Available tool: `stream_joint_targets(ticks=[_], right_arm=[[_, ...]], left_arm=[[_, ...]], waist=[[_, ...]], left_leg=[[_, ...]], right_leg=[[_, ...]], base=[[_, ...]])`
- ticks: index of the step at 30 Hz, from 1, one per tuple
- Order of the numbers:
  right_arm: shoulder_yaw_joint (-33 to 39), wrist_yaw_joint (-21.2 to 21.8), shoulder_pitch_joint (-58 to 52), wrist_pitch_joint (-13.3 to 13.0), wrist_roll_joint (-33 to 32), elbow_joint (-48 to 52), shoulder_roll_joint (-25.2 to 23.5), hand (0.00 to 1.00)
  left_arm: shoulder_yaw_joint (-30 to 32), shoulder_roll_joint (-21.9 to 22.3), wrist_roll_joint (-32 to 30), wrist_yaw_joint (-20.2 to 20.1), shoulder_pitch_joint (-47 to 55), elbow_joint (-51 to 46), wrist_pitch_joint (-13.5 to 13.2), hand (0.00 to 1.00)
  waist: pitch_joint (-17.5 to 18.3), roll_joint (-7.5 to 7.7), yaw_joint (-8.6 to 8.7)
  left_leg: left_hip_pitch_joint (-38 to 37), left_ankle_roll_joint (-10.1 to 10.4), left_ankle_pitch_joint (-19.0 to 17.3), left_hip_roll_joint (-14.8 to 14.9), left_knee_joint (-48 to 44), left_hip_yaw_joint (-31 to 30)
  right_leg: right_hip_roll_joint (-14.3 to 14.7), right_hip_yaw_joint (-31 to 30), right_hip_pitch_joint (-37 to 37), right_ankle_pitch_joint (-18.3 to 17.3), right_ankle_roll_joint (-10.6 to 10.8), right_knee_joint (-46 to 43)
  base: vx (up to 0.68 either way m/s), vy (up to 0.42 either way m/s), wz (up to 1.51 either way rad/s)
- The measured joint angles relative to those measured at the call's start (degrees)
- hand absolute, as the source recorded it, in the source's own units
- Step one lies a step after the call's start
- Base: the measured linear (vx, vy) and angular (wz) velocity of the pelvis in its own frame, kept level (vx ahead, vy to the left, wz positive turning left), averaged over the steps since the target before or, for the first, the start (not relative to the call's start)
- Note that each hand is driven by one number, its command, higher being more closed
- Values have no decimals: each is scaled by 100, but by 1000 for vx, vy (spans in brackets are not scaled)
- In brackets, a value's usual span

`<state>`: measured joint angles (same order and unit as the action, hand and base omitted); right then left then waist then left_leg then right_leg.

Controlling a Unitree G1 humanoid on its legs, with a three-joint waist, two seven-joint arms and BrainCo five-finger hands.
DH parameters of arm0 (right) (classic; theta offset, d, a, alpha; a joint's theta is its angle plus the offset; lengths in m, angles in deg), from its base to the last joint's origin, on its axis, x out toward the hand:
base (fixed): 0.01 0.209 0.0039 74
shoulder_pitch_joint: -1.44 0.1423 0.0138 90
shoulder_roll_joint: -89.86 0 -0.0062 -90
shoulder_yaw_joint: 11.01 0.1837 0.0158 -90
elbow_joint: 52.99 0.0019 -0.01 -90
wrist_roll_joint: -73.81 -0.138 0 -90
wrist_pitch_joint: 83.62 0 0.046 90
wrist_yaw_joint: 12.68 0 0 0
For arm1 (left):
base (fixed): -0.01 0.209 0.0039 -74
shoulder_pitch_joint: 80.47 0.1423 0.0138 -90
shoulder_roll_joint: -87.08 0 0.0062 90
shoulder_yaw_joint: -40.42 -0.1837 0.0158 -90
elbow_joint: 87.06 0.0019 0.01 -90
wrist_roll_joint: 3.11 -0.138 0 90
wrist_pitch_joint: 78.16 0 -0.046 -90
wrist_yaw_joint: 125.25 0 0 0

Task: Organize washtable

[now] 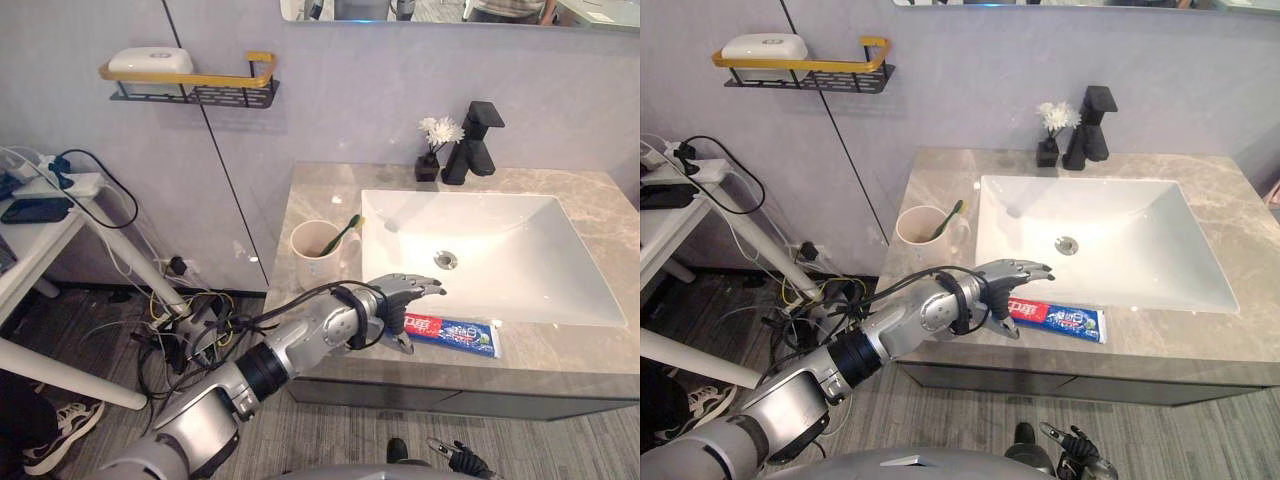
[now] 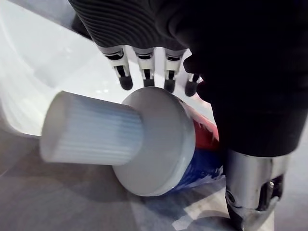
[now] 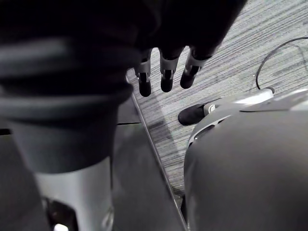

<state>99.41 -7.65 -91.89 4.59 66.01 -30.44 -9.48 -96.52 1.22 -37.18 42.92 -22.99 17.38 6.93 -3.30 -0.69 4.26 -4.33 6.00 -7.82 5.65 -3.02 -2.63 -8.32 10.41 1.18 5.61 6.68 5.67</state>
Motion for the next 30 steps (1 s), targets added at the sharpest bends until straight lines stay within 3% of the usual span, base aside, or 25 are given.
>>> stream_joint_targets(ticks=[13,30], right_arm=[[-5,1,-17,0,2,0,3,0],[-61,-5,-98,-8,6,59,14,0]], left_arm=[[79,15,118,-4,169,-163,51,100],[-43,30,165,15,186,-229,-105,100]], waist=[[-20,-30,10],[-70,-50,4]], left_leg=[[-8,0,0,5,19,5],[-16,0,0,5,19,14]], right_leg=[[5,-2,-4,-11,1,1],[5,-13,3,-12,2,1]], base=[[0,0,0],[0,0,0]])
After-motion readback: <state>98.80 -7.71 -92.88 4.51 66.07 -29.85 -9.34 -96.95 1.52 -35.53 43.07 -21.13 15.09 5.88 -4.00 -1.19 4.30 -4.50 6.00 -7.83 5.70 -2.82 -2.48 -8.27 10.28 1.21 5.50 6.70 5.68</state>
